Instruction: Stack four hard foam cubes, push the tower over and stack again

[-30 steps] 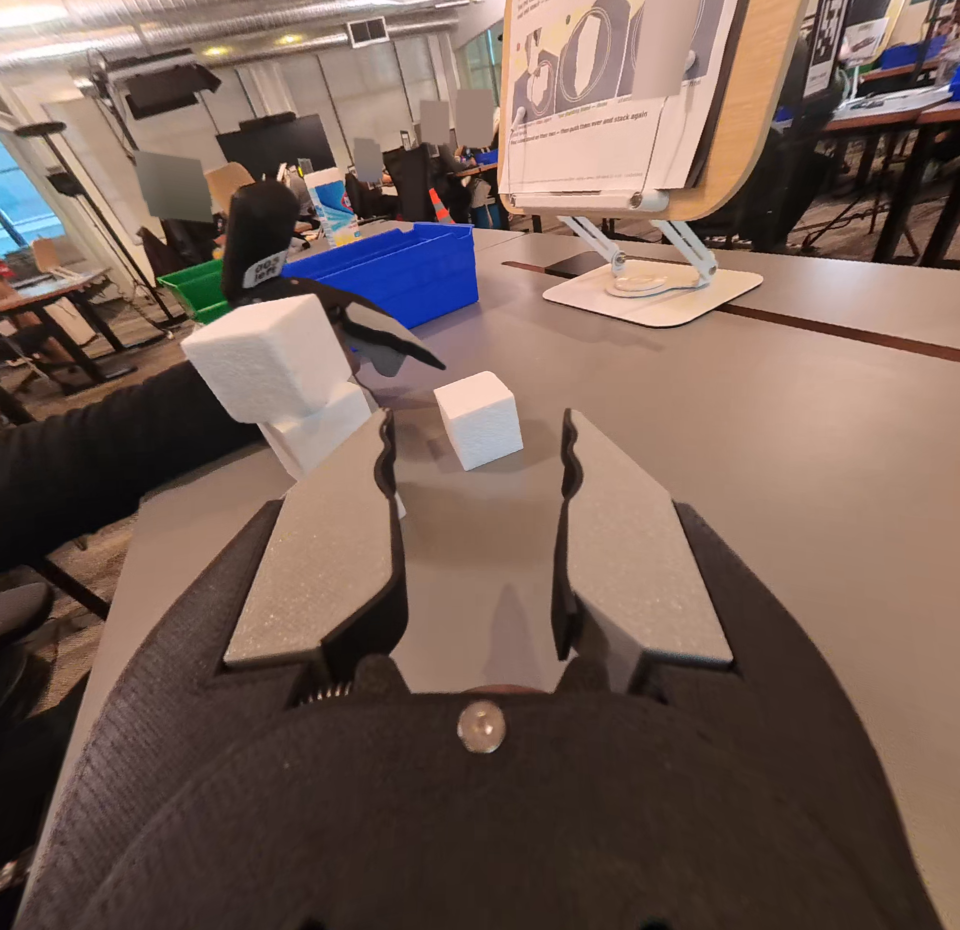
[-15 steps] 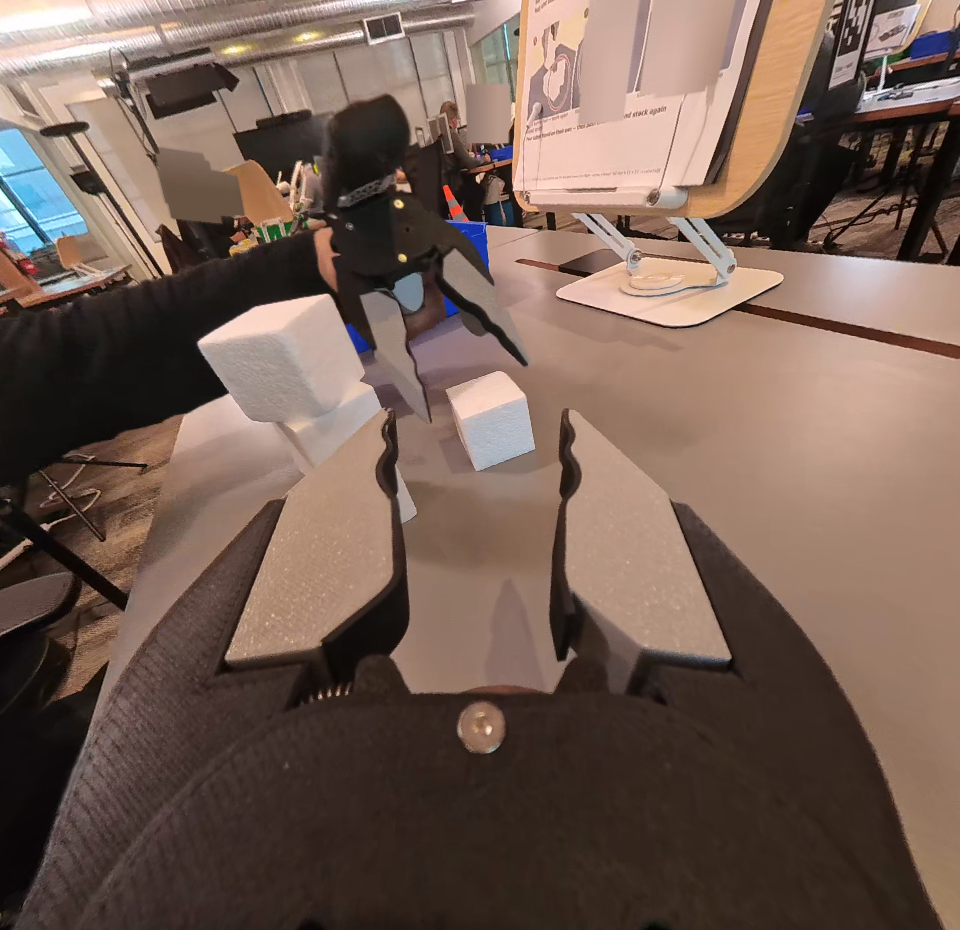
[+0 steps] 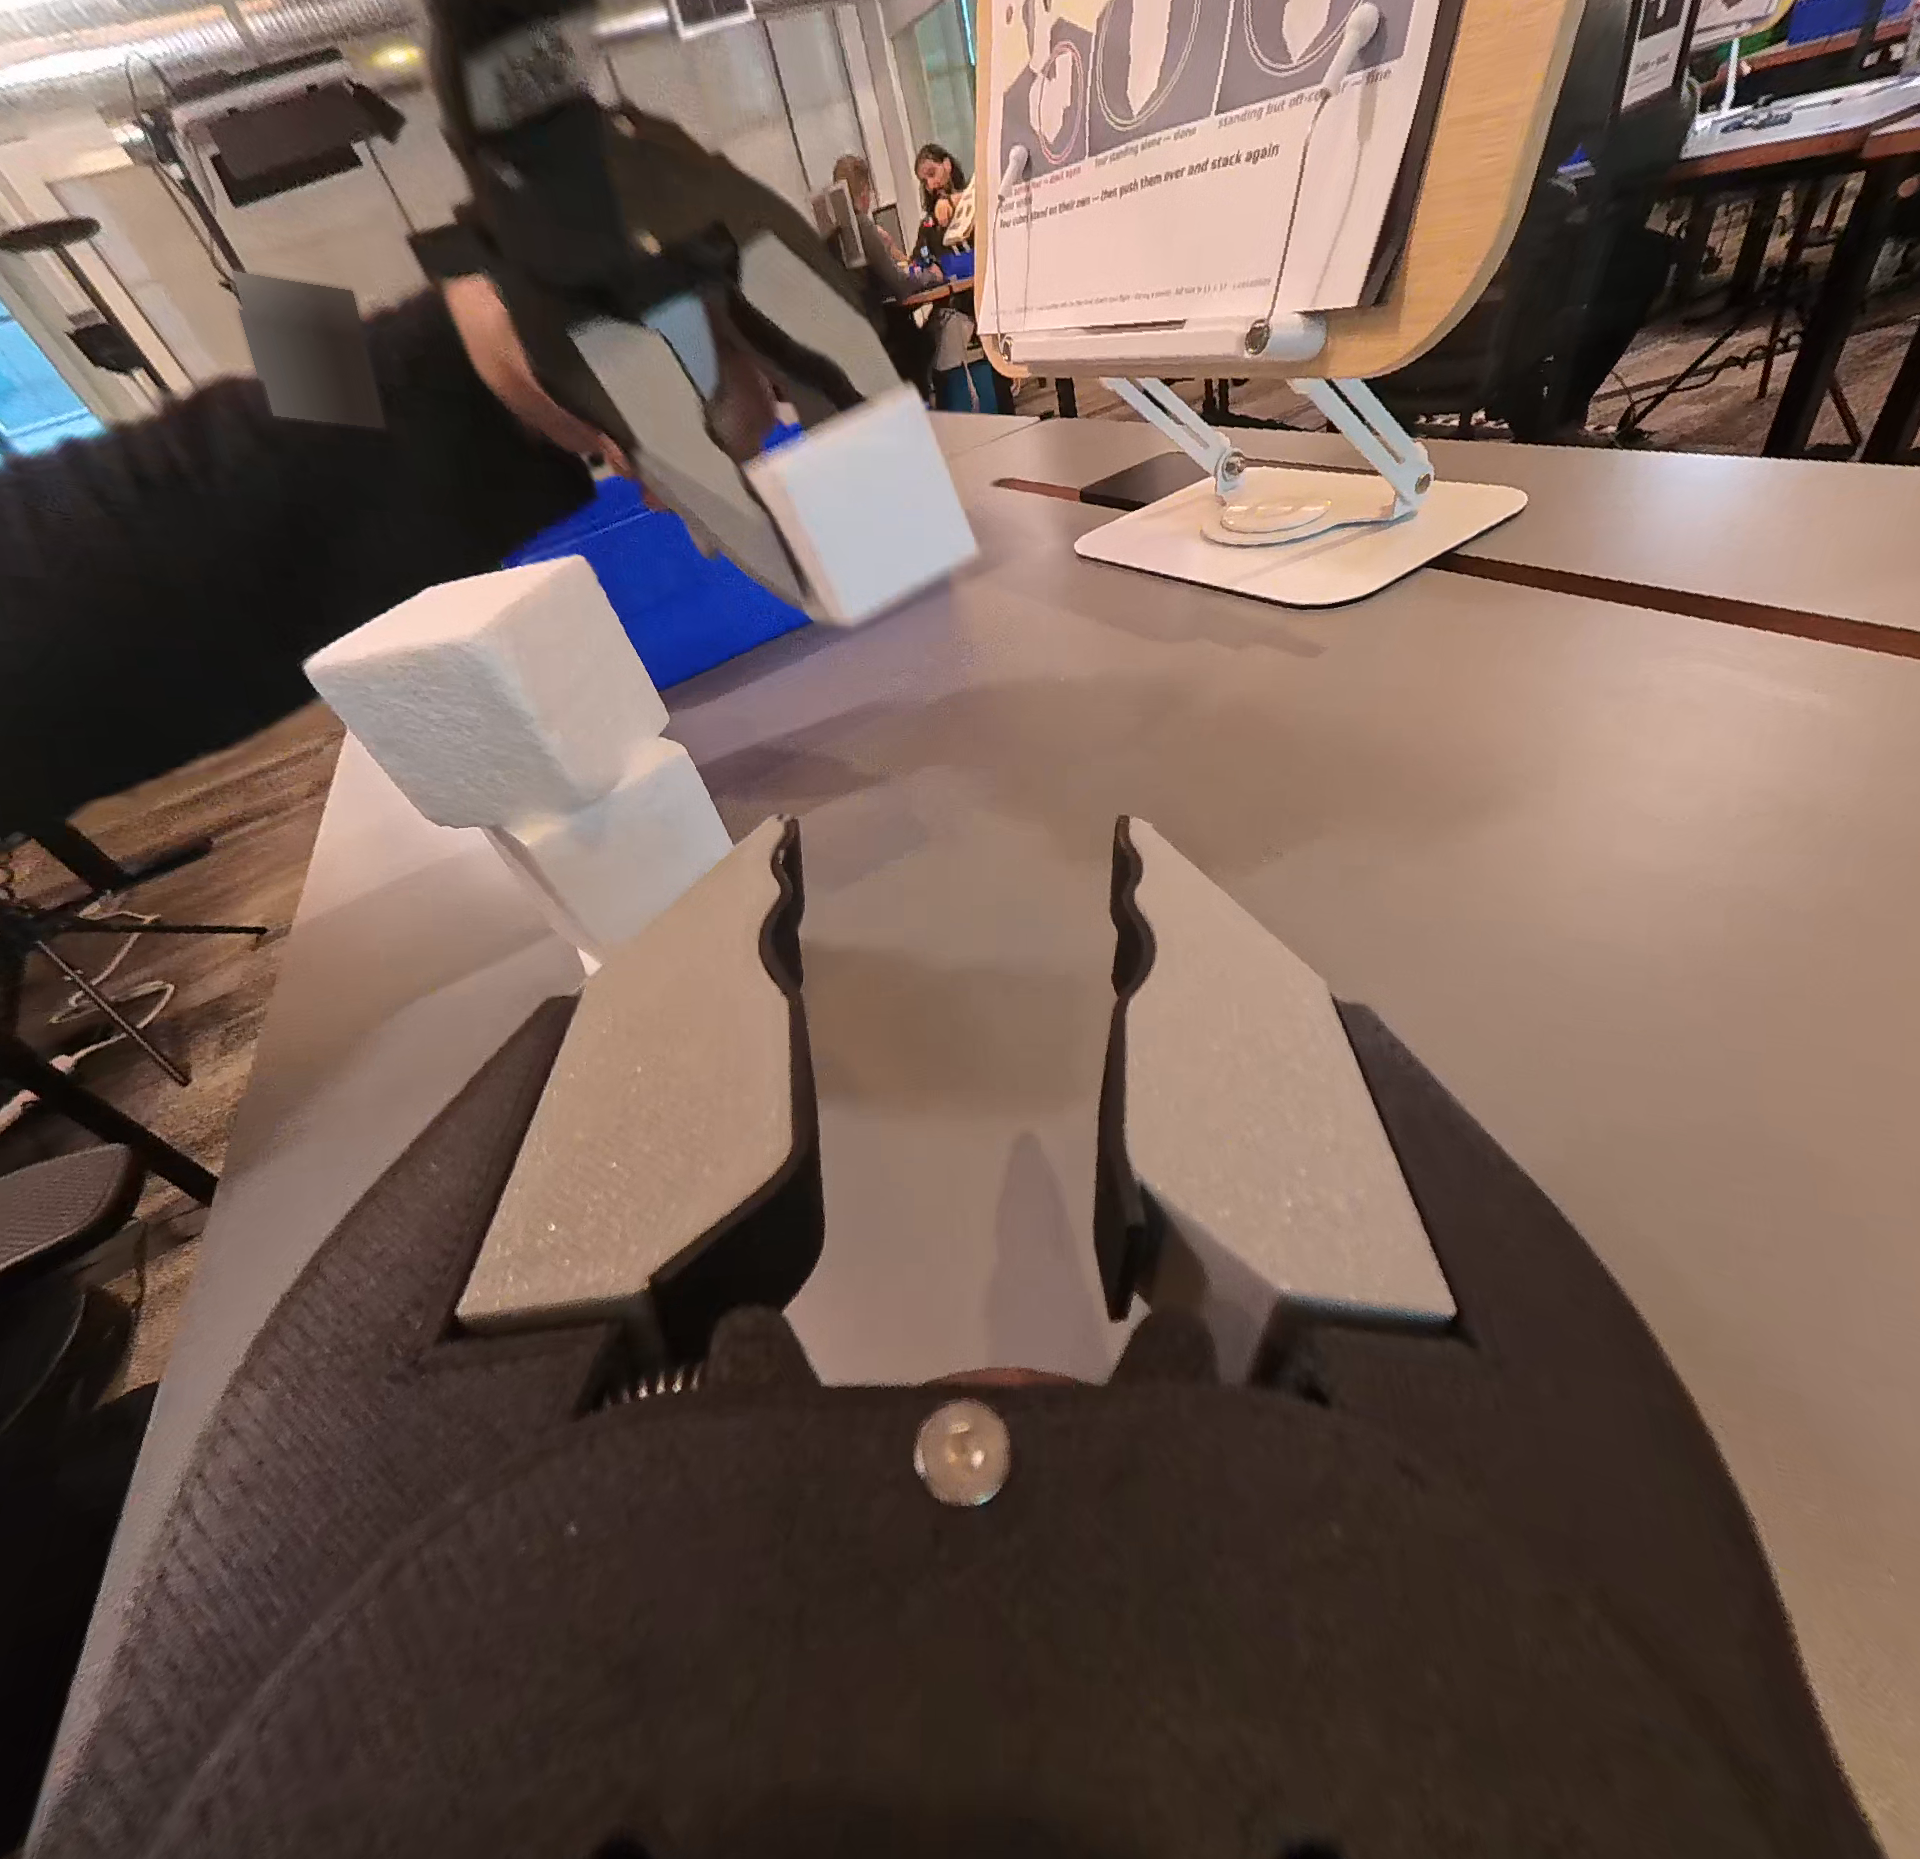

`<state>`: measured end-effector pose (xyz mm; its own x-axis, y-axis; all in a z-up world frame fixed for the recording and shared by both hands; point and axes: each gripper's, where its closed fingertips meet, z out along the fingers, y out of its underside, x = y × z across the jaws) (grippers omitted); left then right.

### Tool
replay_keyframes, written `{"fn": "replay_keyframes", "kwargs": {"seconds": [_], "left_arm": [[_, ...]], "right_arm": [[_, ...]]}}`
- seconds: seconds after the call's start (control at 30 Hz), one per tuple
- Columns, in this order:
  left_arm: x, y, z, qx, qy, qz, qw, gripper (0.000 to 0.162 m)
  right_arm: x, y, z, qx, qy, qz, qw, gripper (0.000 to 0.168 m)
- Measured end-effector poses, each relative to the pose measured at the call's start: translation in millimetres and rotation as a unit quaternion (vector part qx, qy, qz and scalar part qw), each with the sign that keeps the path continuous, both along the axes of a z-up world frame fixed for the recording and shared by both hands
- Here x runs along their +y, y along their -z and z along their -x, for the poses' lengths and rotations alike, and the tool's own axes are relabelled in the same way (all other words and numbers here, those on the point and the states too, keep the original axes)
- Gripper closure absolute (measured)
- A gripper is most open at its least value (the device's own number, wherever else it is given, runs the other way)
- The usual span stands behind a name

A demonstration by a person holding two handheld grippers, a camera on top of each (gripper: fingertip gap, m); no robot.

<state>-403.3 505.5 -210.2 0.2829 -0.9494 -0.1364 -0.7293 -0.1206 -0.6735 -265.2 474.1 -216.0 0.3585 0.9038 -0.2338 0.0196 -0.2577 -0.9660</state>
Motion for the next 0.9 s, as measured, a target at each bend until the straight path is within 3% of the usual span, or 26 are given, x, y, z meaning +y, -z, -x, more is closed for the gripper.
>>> {"fn": "replay_keyframes", "kwargs": {"seconds": [0.33, 0.57, 0.9], "left_arm": [[-81, -78, -28, -0.011, 0.036, 0.009, 0.999, 0.103], [-109, -64, -38, 0.041, 0.064, 0.006, 0.997, 0.103], [-117, -52, -44, 0.068, 0.092, 0.034, 0.993, 0.102]], "right_arm": [[8, 8, -5, -0.022, 0.024, -0.008, 0.999, 0.112], [8, 10, -6, -0.023, 0.029, -0.003, 0.999, 0.113], [6, 8, -5, -0.022, 0.025, -0.007, 0.999, 0.113]]}}
